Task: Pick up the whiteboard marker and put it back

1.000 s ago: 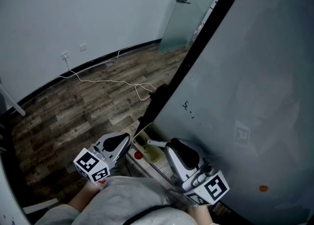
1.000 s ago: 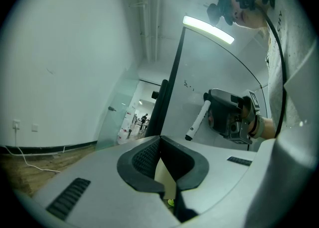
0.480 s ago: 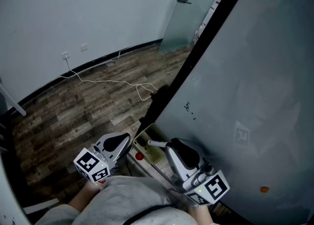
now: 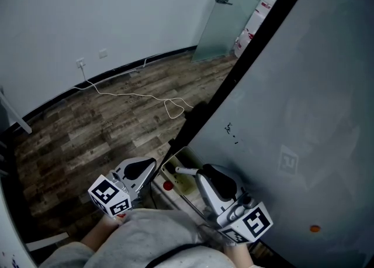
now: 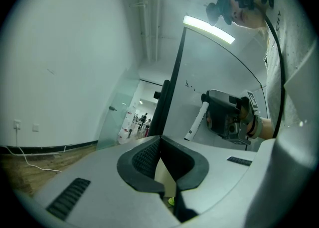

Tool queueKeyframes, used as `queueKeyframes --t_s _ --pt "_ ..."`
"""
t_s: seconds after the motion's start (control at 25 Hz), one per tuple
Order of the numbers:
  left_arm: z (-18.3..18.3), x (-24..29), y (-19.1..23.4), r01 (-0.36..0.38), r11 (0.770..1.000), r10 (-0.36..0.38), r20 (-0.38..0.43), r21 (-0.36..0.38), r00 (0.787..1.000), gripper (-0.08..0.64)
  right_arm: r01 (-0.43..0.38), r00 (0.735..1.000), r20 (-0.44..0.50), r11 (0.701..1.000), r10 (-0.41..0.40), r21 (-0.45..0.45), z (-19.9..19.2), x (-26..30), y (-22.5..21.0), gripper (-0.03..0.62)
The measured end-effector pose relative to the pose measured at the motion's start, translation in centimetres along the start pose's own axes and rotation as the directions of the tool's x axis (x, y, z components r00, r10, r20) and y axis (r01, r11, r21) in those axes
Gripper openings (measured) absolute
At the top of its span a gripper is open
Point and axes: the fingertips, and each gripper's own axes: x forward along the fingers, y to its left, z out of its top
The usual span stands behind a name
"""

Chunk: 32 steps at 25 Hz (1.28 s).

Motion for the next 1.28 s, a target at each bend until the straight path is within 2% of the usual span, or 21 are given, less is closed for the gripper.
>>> queueKeyframes --t_s 0.28,0.76,0.96,1.28 --pt "0.1 0.0 -0.1 -0.005 1.000 0.005 -0.009 -0.002 1.000 0.015 -0.010 1.000 -0.010 1.000 0.010 0.009 -0.4 0.2 0.0 0.086" --pt "-0.6 0.3 -1.1 0.037 0.999 -0.037 -0.029 0.028 0.999 0.014 -0.002 1.000 -0.014 1.000 0.002 0.013 -0.6 -0.2 -0.1 0.086" --pt "-0.3 0.4 -1.0 0.031 1.000 -0.031 -0.022 -0.003 0.999 0.015 0.000 1.000 -0.016 1.000 0.000 0.014 -0.7 -0.2 -0.2 0.086" --pt "-0.6 0.5 -0.8 0.025 1.000 -0.025 -0.026 -0.010 0.999 0.015 0.002 1.000 -0.019 1.000 -0.001 0.021 -0.9 -0.3 -0.4 0.086"
